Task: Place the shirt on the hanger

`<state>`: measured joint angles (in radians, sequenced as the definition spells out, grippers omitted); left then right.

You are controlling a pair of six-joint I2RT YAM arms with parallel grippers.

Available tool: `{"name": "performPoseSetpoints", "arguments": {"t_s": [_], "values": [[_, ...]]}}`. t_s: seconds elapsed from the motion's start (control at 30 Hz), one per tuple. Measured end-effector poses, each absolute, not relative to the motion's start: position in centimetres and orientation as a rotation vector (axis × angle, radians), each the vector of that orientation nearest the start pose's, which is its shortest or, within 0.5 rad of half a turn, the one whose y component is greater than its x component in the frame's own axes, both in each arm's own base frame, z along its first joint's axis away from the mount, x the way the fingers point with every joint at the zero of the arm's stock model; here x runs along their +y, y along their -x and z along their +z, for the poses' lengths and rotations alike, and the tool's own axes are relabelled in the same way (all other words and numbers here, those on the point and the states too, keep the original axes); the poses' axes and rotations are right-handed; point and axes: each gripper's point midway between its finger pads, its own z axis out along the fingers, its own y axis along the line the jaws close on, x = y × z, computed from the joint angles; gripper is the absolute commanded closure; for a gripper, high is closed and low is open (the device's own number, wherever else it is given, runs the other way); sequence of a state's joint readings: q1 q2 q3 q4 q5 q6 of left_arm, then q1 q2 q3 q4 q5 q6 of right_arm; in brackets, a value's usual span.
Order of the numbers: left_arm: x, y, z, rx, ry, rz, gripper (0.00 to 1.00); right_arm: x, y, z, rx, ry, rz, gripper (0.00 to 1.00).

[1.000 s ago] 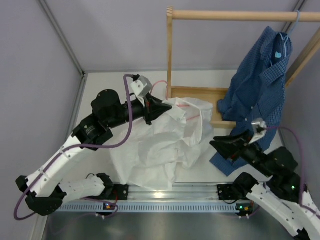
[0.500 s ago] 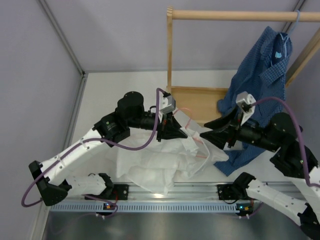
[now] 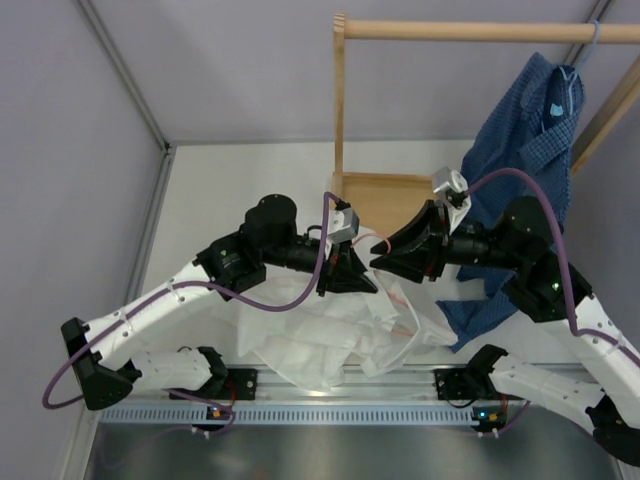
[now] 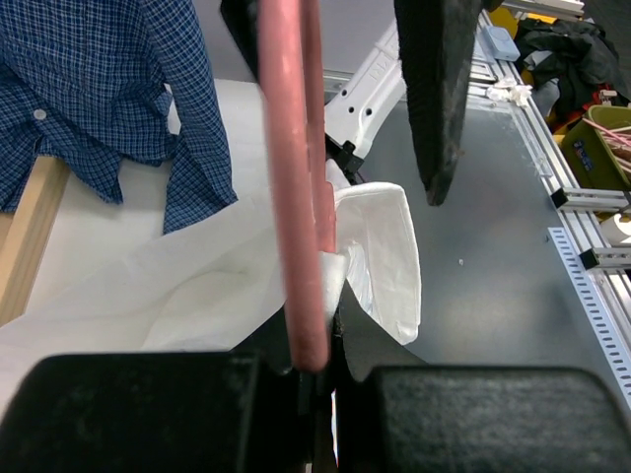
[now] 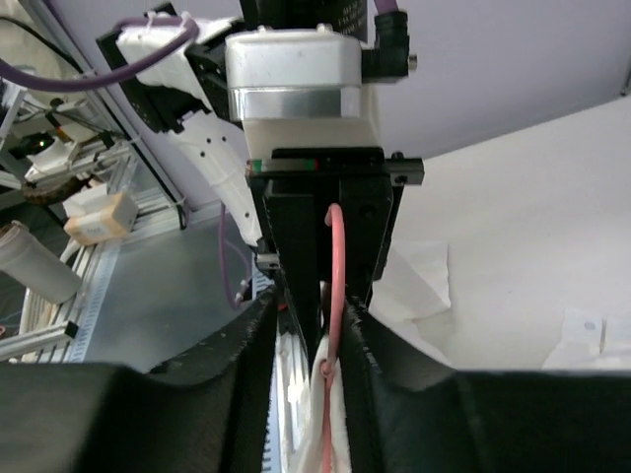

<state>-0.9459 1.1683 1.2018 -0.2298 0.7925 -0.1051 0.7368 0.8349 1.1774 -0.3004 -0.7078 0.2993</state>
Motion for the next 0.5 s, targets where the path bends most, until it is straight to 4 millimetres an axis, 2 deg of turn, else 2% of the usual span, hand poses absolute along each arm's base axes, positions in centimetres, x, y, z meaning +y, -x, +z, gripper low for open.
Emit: {"name": "performPoseSetpoints", "arguments": {"t_s": [0.03, 0.1, 0.3, 0.33, 0.37, 0.4, 0.43, 0.5], "values": [[-35.2, -9.6, 34.6, 1.423, -1.329, -1.424, 1.00, 26.3, -10.5, 42.0, 1.400, 0.947, 1.335, 0.81], [-35.2, -9.5, 34.8, 1.415, -1.330, -1.427, 1.00, 26.4, -10.5, 42.3, 1.379, 0.945, 1.342, 0.84], [-34.8, -9.4, 35.3, 1.404, -1.316, -1.418, 1.00, 27.0, -10.7, 40.9, 1.390, 0.951, 1.367, 0.84], [-34.8, -9.5, 35.4, 1.403, -1.310, -1.414, 1.00, 27.0, -10.8, 40.6, 1.396, 0.950, 1.368, 0.99], [-34.7, -9.6, 35.6, 1.403, -1.301, -1.406, 1.00, 27.1, -10.8, 40.4, 1.395, 0.953, 1.368, 1.00], [-34.5, -9.7, 35.7, 1.411, -1.290, -1.398, 0.93, 27.1, -10.8, 40.4, 1.395, 0.947, 1.374, 1.00], [-34.5, -9.7, 35.7, 1.413, -1.283, -1.395, 0.56, 27.1, -10.8, 40.5, 1.388, 0.946, 1.372, 1.00], [-34.4, -9.9, 36.1, 1.411, -1.265, -1.381, 0.31, 26.9, -10.9, 40.9, 1.378, 0.932, 1.362, 1.00]]}}
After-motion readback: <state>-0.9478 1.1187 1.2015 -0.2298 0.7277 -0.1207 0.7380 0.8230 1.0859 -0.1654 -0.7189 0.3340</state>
